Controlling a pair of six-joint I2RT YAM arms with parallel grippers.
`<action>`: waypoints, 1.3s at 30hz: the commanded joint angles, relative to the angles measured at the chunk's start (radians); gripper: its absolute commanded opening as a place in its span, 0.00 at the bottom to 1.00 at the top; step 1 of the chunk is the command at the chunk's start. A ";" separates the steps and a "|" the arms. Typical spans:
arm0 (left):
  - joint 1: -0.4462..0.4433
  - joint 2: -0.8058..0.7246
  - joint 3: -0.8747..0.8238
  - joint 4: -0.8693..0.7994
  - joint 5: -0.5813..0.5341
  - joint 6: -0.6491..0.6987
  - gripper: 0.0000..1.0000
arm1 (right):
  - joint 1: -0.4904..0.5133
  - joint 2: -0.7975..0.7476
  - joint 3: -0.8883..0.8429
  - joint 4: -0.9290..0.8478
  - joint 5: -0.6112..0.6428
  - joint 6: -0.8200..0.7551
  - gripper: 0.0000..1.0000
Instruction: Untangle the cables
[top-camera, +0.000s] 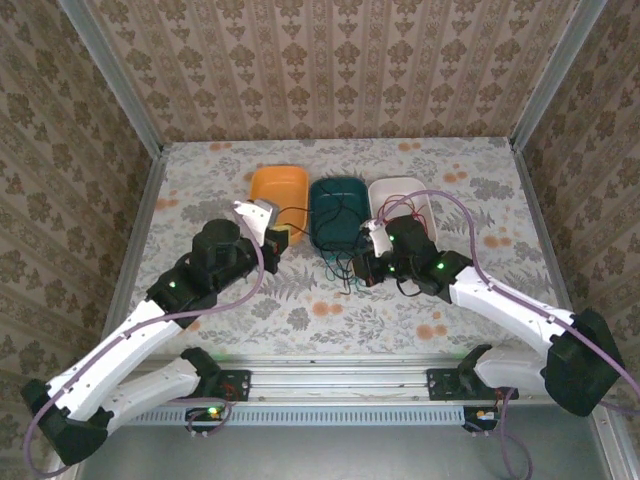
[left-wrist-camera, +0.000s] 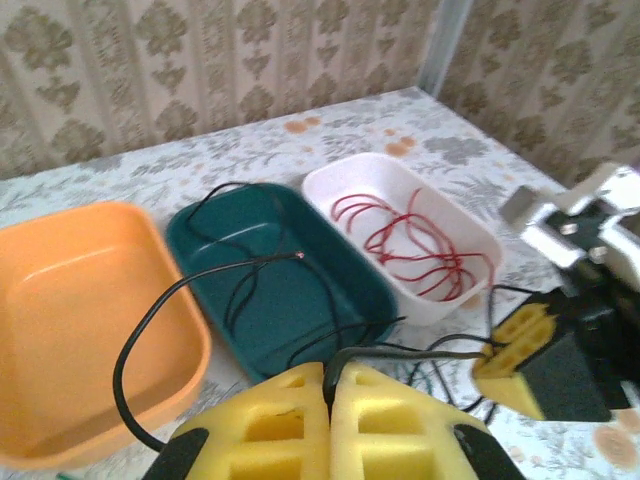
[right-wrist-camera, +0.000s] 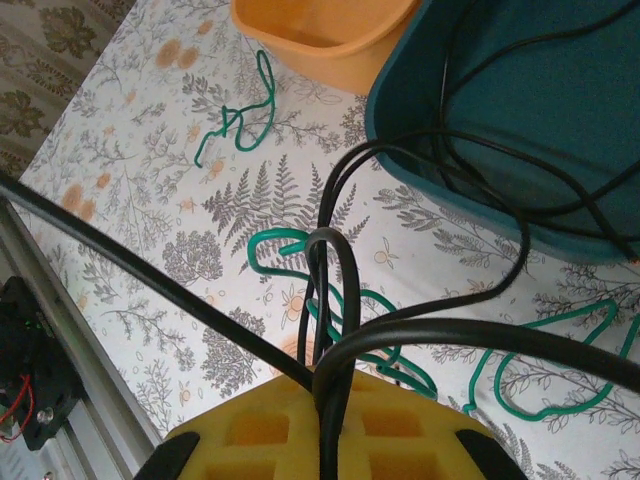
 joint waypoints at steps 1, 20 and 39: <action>0.049 -0.072 -0.005 0.084 -0.172 -0.042 0.00 | -0.020 0.026 -0.062 -0.197 0.080 0.038 0.02; 0.075 -0.010 -0.093 0.063 -0.063 -0.049 0.00 | -0.018 0.010 -0.075 -0.189 0.169 0.080 0.42; 0.073 -0.143 -0.184 -0.001 -0.171 -0.083 0.00 | -0.017 -0.323 0.107 -0.212 0.284 -0.044 0.00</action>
